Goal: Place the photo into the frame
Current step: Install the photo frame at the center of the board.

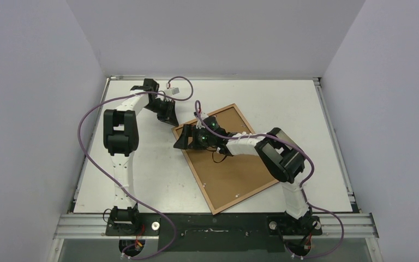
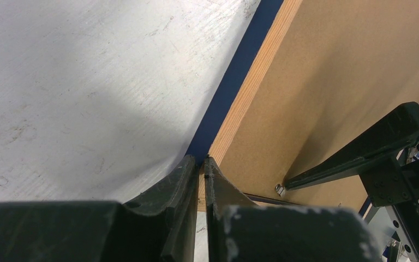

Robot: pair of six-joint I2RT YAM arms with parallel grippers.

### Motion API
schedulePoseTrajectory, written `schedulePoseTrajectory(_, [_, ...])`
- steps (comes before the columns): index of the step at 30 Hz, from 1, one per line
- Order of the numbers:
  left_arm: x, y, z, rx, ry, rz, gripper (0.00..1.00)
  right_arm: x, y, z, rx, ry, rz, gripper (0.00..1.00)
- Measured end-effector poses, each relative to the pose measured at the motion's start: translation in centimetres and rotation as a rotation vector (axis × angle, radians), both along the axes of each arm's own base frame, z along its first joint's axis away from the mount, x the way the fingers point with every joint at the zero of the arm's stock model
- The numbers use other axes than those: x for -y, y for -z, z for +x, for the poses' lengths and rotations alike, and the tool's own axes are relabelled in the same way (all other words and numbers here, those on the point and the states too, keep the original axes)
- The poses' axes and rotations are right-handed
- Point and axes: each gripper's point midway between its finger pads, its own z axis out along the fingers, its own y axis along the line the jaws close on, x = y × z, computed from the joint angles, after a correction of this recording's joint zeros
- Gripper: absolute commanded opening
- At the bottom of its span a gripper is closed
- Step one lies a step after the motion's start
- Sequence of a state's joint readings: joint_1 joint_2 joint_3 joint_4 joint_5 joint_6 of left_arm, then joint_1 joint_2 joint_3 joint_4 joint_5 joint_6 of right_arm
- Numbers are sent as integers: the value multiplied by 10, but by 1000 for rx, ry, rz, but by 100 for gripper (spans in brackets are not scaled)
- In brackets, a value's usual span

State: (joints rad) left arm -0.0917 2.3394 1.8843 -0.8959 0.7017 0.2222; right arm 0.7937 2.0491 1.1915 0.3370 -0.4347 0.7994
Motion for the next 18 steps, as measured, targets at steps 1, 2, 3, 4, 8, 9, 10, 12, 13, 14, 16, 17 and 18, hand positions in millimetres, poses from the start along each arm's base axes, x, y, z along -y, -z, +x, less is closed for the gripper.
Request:
schedulePoseTrajectory(1, [0,0,0,0,0,0,7,0,0,0,0,0,2,90])
schedulePoseTrajectory(2, [0,0,0,0,0,0,7,-1,0,0,0,0,4,90])
schedulePoseTrajectory(3, [0,0,0,0,0,0,7,-1,0,0,0,0,5,90])
schedulePoseTrajectory(4, [0,0,0,0,0,0,7,-2,-1,1,2,-1,6,90])
schedulePoseTrajectory(8, [0,0,0,0,0,0,7,-3,0,0,3,-2,6,90])
schedulePoseTrajectory(9, [0,0,0,0,0,0,7,-3,0,0,2,-3,6,90])
schedulePoseTrajectory(10, [0,0,0,0,0,0,7,-4,0,1,3,-3,7,90])
schedulePoseTrajectory(12, [0,0,0,0,0,0,7,-4,0,0,0,-2,8,90])
schedulePoseTrajectory(13, [0,0,0,0,0,0,7,-4,0,0,0,-2,8,90])
schedulePoseTrajectory(14, [0,0,0,0,0,0,7,-4,0,0,-1,-2,8,90])
schedulePoseTrajectory(16, [0,0,0,0,0,0,7,-5,-1,0,-3,-1,9,90])
schedulePoseTrajectory(17, [0,0,0,-2,0,1,7,-5,-1,0,-3,-1,10,90])
schedulePoseTrajectory(18, [-1,0,-1,-4,-1,0,7,-5,-1,-1,-5,0,11,90])
